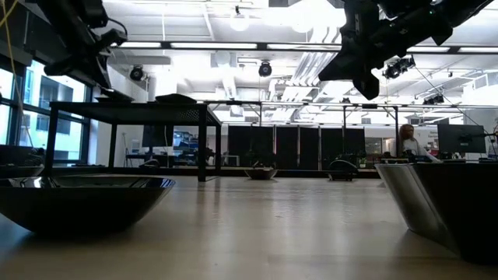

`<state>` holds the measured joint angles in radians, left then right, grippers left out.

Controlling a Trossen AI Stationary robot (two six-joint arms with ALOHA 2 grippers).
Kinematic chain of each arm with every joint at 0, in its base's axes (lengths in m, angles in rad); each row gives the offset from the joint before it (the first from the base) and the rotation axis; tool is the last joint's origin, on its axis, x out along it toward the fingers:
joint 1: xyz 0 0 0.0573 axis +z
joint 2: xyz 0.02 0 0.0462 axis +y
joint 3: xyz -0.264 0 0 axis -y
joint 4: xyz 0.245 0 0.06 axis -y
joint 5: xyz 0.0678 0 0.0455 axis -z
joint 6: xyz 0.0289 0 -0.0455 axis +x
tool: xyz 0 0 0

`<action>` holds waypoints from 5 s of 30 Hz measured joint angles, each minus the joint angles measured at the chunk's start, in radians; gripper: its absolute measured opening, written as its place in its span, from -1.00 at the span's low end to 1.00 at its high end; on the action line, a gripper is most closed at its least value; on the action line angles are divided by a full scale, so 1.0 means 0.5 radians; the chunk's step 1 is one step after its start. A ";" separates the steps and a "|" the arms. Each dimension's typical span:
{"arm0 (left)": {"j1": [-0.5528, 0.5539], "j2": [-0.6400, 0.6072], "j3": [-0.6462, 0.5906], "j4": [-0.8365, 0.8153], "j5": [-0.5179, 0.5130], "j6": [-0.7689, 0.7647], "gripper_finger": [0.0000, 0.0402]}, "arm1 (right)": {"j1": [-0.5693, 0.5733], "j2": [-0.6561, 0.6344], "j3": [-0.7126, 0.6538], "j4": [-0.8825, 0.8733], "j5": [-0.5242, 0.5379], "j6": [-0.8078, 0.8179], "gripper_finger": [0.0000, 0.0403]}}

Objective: Pick & Place Mini shaped plates
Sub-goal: Stack the black square plate on the other black square plate on the shelf

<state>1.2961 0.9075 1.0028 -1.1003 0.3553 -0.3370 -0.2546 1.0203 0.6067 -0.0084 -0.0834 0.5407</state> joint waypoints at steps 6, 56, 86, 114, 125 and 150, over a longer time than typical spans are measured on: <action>0.000 0.016 -0.016 0.020 -0.050 -0.013 -0.99 | 0.000 0.000 0.000 0.043 0.006 0.000 -0.99; -0.002 0.081 -0.015 -0.015 -0.046 0.079 -0.57 | 0.000 0.001 0.000 0.073 0.104 -0.014 -0.99; -0.341 0.126 -0.014 0.074 -0.282 0.019 -0.96 | -0.002 0.001 0.000 0.072 0.162 -0.036 -0.97; -0.343 0.249 0.119 0.049 -0.169 0.163 -0.75 | -0.002 0.001 0.000 0.073 0.161 -0.044 -0.97; -0.373 0.249 0.119 0.122 0.020 0.210 -0.65 | -0.002 0.001 0.000 0.073 0.160 -0.043 -0.97; -0.512 0.367 0.117 0.005 -0.521 0.079 -1.00 | -0.002 0.001 0.000 0.073 0.161 -0.043 -0.97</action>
<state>1.0401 1.0908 1.0611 -1.0977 0.0949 -0.2973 -0.2554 1.0206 0.6067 0.0280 -0.0029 0.5194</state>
